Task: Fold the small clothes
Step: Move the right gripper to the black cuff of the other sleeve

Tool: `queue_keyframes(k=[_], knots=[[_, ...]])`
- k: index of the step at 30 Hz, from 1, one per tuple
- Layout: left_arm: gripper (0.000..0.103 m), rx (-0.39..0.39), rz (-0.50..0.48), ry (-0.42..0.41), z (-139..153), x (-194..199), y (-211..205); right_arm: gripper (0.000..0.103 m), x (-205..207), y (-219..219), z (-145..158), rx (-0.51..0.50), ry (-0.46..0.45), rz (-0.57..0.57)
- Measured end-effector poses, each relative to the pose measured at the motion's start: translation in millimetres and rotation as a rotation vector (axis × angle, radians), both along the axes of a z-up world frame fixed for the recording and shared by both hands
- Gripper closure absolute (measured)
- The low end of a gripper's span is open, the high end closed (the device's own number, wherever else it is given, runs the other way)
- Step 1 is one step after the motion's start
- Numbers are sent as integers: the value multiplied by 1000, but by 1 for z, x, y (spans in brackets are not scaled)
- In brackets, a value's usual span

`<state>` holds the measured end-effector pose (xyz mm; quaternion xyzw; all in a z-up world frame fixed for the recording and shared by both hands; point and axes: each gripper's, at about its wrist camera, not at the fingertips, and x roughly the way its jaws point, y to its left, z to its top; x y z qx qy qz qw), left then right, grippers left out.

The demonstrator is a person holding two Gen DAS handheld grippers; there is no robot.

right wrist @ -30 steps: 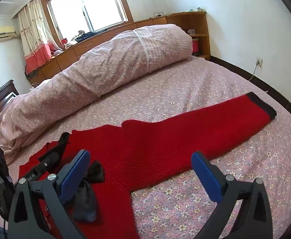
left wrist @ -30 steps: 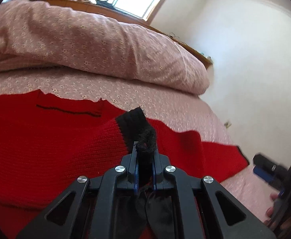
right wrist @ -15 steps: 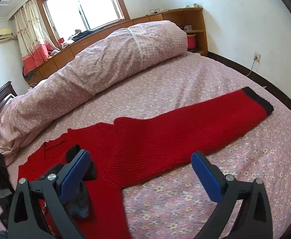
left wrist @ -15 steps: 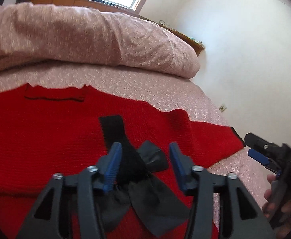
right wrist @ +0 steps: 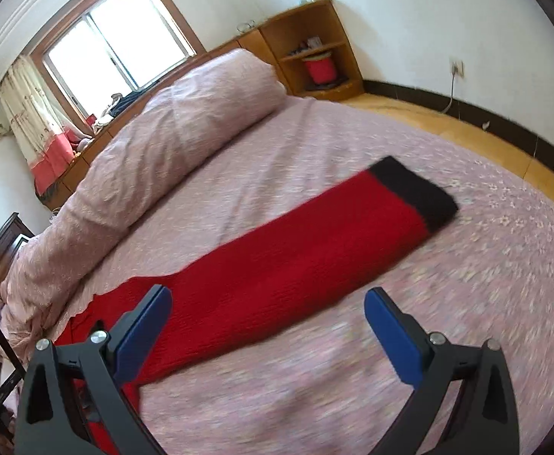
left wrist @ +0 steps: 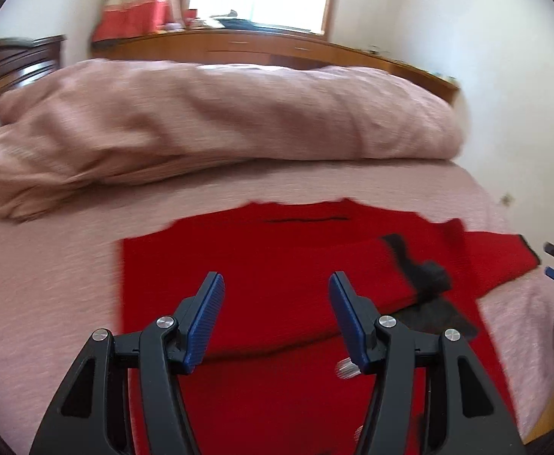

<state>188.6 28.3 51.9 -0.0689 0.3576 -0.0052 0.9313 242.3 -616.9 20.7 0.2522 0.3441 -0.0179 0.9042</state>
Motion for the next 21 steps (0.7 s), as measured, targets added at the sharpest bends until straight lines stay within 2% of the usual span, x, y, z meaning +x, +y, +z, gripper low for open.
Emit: queue_keyframes(k=[5,9,12,18,21], knots=[[49,48,127,-15,-12,-25,60,0,10,-56,-32,126,62,-80],[49,-40,176,34,-28,-11,87,0,16,-82,-49,247,51,-135],[49,-66,176,73,-39,-3,94,0,25,-90,-55,282,36,-148],[49,-6,159,91,-46,1,89,0,43,-104,-63,360,-42,-175],[49,-6,158,90,-45,1,92,0,48,-112,-66,393,-92,-184]])
